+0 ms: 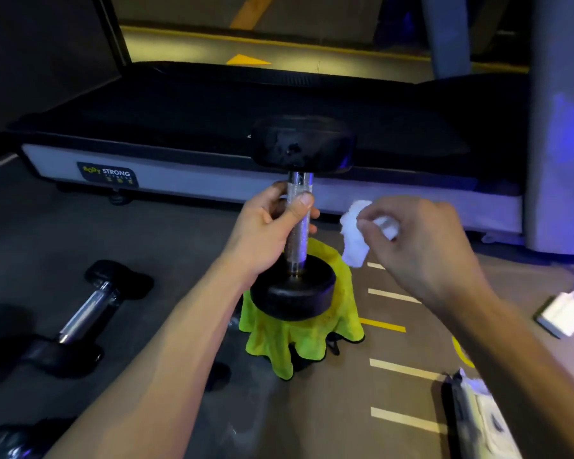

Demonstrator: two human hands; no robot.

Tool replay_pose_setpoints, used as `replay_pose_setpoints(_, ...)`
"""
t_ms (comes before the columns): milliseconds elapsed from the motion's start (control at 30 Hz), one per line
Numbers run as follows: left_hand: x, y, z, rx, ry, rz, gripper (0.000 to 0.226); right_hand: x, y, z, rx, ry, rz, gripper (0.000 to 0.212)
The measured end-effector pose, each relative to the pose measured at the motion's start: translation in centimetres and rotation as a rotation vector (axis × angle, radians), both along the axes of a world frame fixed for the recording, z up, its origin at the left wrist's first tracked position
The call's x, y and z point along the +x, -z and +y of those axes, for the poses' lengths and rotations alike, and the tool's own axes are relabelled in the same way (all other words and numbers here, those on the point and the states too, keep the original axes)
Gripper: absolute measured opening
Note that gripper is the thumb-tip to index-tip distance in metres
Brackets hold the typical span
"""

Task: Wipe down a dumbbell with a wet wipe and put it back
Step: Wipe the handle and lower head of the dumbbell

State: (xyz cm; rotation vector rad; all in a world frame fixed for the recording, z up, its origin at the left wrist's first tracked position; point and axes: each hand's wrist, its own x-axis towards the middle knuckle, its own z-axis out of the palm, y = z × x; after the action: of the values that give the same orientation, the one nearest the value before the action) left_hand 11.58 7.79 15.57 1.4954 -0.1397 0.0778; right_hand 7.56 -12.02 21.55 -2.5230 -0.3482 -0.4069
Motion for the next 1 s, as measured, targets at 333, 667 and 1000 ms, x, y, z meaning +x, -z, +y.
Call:
replay_pose_setpoints(333, -0.6, 0.8, -0.1, -0.073, 0.009, -0.050, 0.009, 1.4, 4.1, 3.2, 0.399, 0.064, 0.411, 0.012)
replay_pose_setpoints(667, -0.7, 0.4, 0.2, -0.051, 0.032, -0.022, 0.010, -0.8, 6.0, 2.7, 0.617, -0.155, 0.652, 0.018)
replay_pose_setpoints(1000, -0.4, 0.7, 0.2, -0.090, 0.041, -0.011, 0.011, -1.4, 6.6, 2.0, 0.248, -0.191, -0.089, 0.024)
